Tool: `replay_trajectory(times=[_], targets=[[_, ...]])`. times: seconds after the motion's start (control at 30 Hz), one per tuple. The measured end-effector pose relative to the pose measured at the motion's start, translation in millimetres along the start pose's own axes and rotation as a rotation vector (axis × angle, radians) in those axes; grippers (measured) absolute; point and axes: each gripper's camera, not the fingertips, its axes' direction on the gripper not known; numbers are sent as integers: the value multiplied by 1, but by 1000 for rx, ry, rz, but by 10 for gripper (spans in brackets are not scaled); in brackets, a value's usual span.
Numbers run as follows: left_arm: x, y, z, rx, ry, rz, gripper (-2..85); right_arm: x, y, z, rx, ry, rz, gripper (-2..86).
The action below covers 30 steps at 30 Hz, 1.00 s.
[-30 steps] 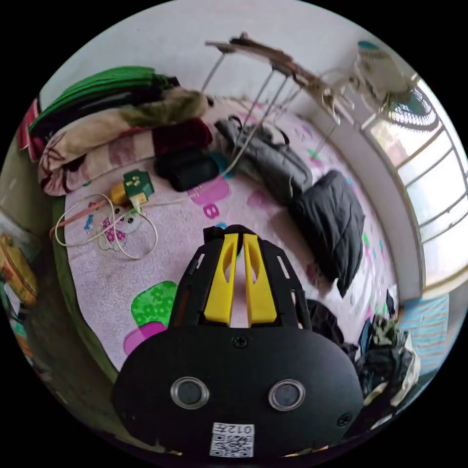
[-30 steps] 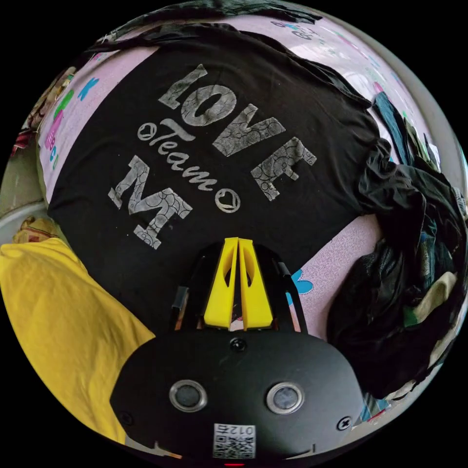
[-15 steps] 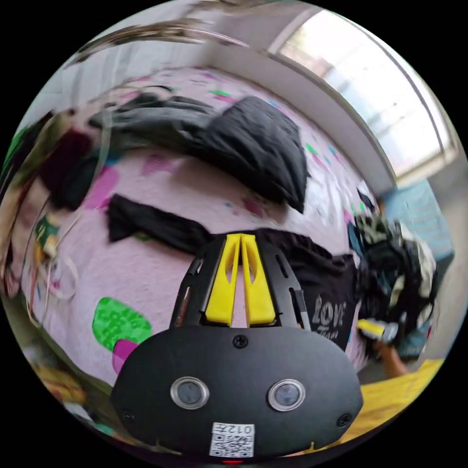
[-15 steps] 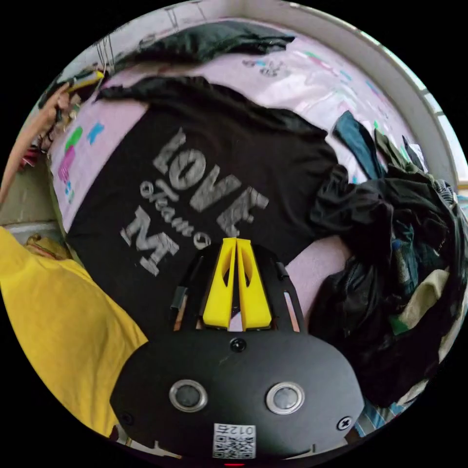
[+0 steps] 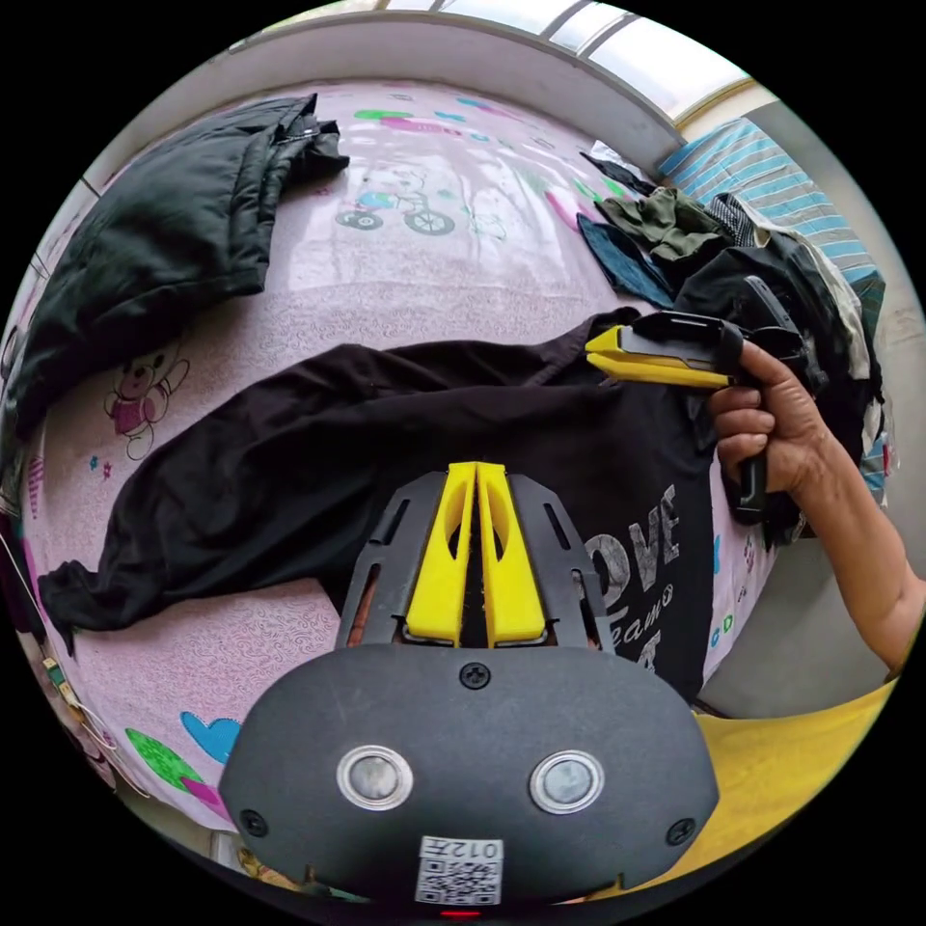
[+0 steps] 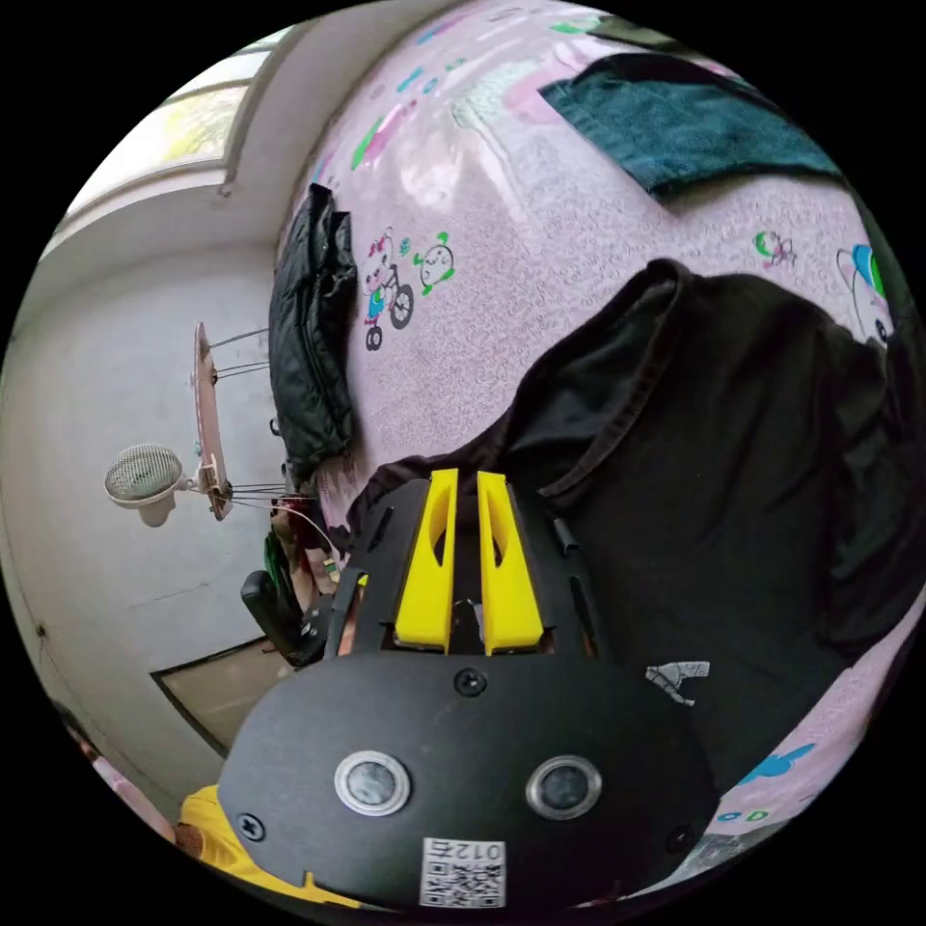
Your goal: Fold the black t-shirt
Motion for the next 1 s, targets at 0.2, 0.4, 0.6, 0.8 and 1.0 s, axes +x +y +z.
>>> replay_trajectory(times=[0.2, 0.4, 0.6, 0.8, 1.0], targets=[[-14, -5, 30, 3, -6, -10, 3, -4, -40, -3, -36, -42, 37, 18], [-27, -20, 50, 17, 5, -10, 2, -22, -75, -12, -52, -64, 16, 9], [-42, -36, 69, 39, 24, -22, 4, -65, -126, -36, -13, -123, -62, 4], [-55, -54, 88, 51, 29, -20, 4, -96, -165, -31, -69, 42, -171, 7], [-65, -73, 107, 53, 34, -16, 5, -145, -136, -28, -41, 386, -501, 20]])
